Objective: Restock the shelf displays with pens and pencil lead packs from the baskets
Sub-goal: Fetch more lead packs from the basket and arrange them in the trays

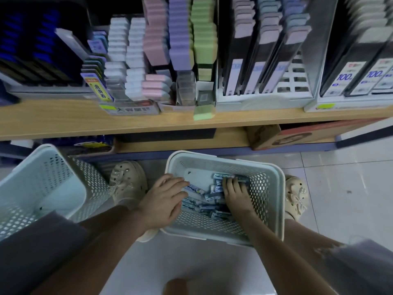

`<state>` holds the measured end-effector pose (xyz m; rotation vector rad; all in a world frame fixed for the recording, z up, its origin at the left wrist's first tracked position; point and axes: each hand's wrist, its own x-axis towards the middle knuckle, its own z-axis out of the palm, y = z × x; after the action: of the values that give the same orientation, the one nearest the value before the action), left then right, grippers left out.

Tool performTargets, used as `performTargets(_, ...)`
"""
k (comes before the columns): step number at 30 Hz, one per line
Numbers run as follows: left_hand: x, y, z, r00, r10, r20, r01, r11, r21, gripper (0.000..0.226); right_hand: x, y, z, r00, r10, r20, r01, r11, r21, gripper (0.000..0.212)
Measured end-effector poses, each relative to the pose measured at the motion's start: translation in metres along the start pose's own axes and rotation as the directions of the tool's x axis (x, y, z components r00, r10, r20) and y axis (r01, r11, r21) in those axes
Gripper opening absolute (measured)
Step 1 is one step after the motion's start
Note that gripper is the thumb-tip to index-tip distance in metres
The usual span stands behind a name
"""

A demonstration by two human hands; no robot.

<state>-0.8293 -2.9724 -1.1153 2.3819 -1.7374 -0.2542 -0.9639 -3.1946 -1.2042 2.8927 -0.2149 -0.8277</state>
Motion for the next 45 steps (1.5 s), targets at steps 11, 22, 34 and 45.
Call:
performTargets(11,-0.002,-0.001,0.003,1.0,0.017,-0.026,-0.017,1.0,0.009,0.028,0.004,0.005,0.001,0.995,-0.096,-0.011,0.091,0.973,-0.211,0.054)
performTargets(22,-0.002,-0.002,0.003,0.998,0.041,-0.048,-0.041,0.999,-0.005,0.027,-0.002,0.001,-0.024,0.995,-0.076,-0.061,0.072,0.995,-0.075,0.046)
performTargets(34,0.028,0.058,-0.055,0.824,-0.444,0.352,0.562,0.56,-0.609,0.067,-0.075,-0.007,-0.154,0.961,0.063,-0.268,0.197,0.522,0.83,0.02)
performTargets(45,-0.009,0.094,-0.171,0.891,-0.426,0.157,0.331,0.373,-0.867,0.015,-0.155,-0.036,-0.268,0.91,0.035,-0.413,0.413,0.014,0.911,0.021)
